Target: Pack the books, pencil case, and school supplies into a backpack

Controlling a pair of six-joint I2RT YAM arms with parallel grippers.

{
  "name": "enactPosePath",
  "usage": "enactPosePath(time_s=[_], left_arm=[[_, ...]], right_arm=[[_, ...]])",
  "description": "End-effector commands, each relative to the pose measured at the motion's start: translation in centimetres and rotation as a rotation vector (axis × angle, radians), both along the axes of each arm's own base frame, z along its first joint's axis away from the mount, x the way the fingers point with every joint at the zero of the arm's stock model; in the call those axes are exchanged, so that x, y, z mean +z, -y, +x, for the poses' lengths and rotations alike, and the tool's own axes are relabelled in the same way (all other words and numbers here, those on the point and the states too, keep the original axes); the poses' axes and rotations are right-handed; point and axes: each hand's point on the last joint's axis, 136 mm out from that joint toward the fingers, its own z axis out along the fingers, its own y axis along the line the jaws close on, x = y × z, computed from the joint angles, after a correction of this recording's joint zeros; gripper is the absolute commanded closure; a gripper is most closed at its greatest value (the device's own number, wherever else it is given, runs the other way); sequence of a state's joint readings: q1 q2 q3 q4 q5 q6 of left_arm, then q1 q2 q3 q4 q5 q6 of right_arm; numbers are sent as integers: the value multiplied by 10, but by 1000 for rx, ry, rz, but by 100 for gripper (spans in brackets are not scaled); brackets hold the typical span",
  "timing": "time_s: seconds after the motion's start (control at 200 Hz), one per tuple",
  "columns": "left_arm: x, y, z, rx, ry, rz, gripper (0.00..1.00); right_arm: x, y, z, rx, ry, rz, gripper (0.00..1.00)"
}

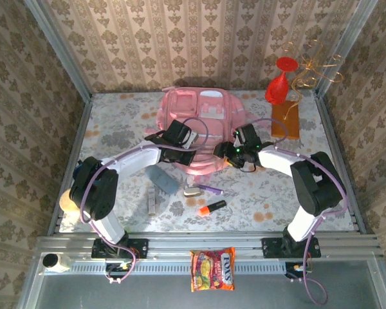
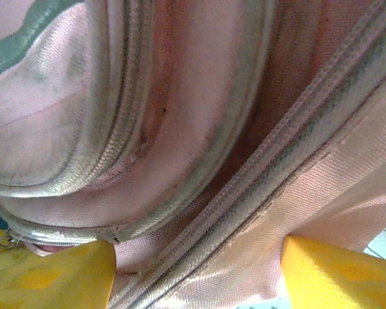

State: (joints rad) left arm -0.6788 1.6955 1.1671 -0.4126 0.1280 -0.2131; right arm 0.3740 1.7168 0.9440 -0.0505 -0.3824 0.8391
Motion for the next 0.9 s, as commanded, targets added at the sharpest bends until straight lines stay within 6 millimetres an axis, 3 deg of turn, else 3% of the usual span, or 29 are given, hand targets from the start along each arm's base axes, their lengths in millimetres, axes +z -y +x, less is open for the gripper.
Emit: enactPosePath(time_s=[0.0, 0.1, 0.18, 0.33, 0.425, 0.58, 0.66, 0.785, 0.895], left_arm=[[13, 6, 6, -19, 48, 1, 100], [12, -5, 10, -7, 75, 62, 100], [12, -19, 13, 5, 99, 128, 100], [11, -54, 23, 63, 127, 238, 100], [8, -74, 28, 107, 127, 269, 100], [3, -98, 33, 169, 108, 269, 100], [4, -93, 32, 155, 107, 242, 100], [10, -56, 22, 69, 83, 108, 100], [15, -30, 14, 20, 80, 60, 100]], right_arm=[[-4, 1, 13, -17, 23, -35, 46], [-12, 21, 13, -30, 26, -115, 75], [-13, 40, 14, -46, 29, -160, 88], [-14, 80, 13, -57, 19, -233, 100], [-14, 101, 15, -52, 5, -270, 100], [-12, 119, 26, -23, -14, -315, 100], [-9, 124, 41, -29, -8, -319, 98], [2, 124, 68, -38, 21, -311, 96], [12, 119, 78, -28, 40, -291, 90]])
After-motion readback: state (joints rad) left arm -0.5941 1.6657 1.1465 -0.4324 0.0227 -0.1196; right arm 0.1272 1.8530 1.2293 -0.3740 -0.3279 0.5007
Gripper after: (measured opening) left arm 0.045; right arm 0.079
